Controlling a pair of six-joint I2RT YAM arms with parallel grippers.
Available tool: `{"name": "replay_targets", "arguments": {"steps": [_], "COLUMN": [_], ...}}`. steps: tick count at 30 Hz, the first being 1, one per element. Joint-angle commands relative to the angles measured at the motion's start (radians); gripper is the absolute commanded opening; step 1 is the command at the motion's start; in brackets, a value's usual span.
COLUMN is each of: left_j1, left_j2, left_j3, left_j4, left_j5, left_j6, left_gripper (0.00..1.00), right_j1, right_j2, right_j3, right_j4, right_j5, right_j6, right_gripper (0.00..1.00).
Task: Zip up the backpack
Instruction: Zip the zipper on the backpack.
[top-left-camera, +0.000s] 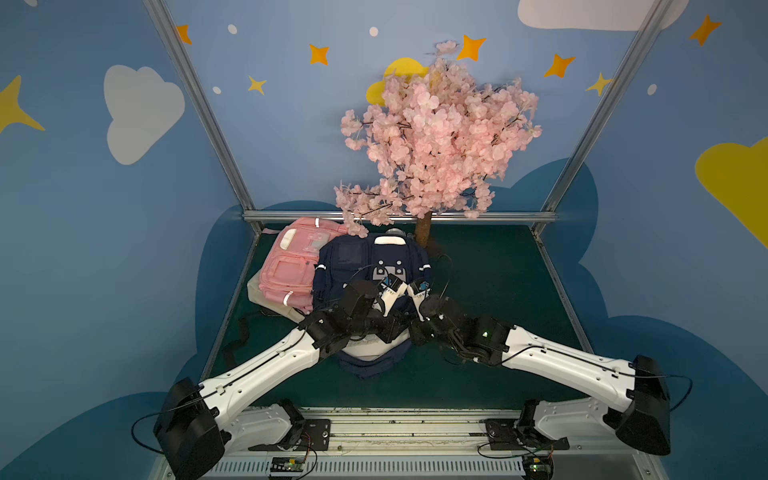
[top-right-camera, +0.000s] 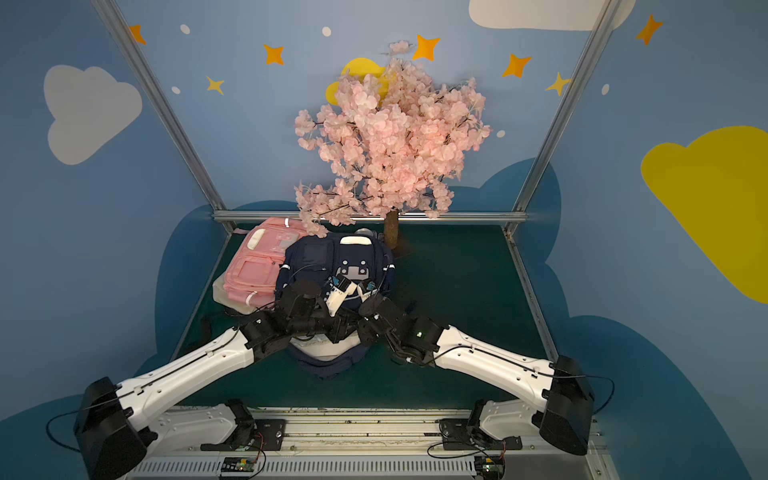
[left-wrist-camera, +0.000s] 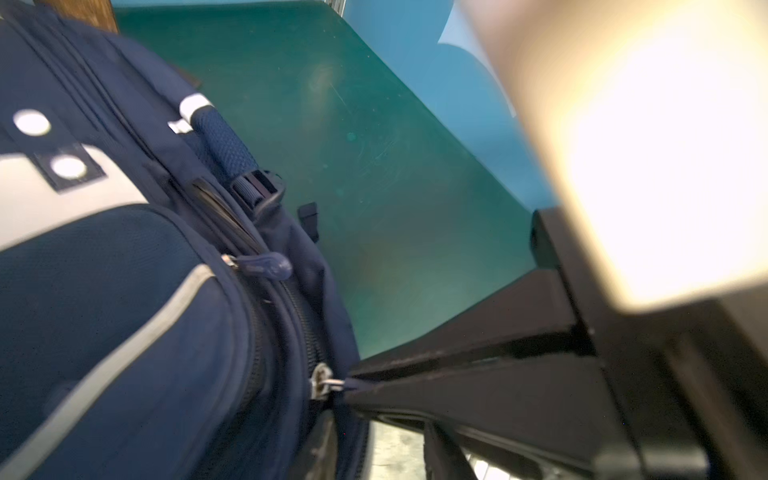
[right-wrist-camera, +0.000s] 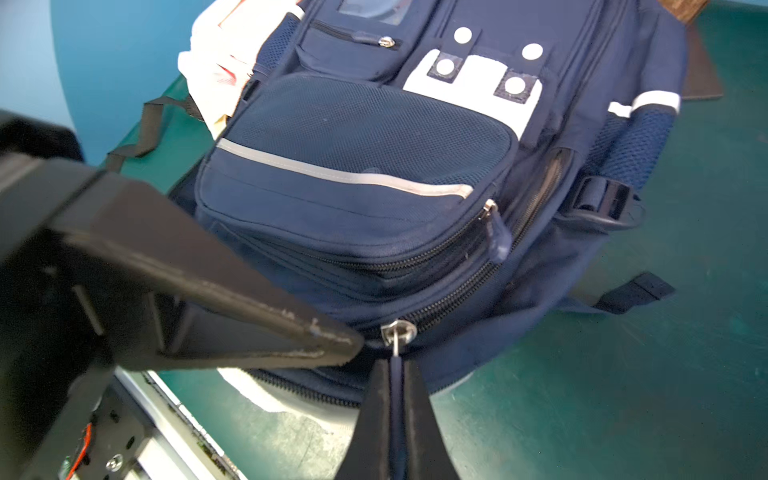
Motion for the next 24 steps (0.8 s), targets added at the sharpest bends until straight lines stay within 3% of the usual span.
{"name": "replay_targets", "arguments": {"steps": [1, 7, 14, 24], "left_j1": [0.007, 0.007, 0.008, 0.008], "left_j2": [-0.004, -0.045, -0.133, -0.108], "left_j3": [-0.015, -0.058, -0.1, -0.099], "left_j4": [0.03, 0.036, 0.077, 0.068], "left_j5": [-0.162, -0.231, -0.196, -0.201], "left_j6": [0.033, 0.065, 0.089, 0.098], "left_gripper": [0.3, 0.32, 0.4, 0.39], "right_j1": [0.017, 0.017, 0.017, 0.018], "right_j2": [-0.036, -0.04, -0.03, -0.02], "right_j3": [0.005, -0.011, -0.011, -0.01], "right_j4": [0.111, 0.129, 0.138, 0.142], "right_j5": [-0.022, -0.015, -0.014, -0.019], "right_j6": [-0.01, -0.01, -0.006, 0.002], "right_gripper": [0.0, 0.0, 0.0, 0.0]}}
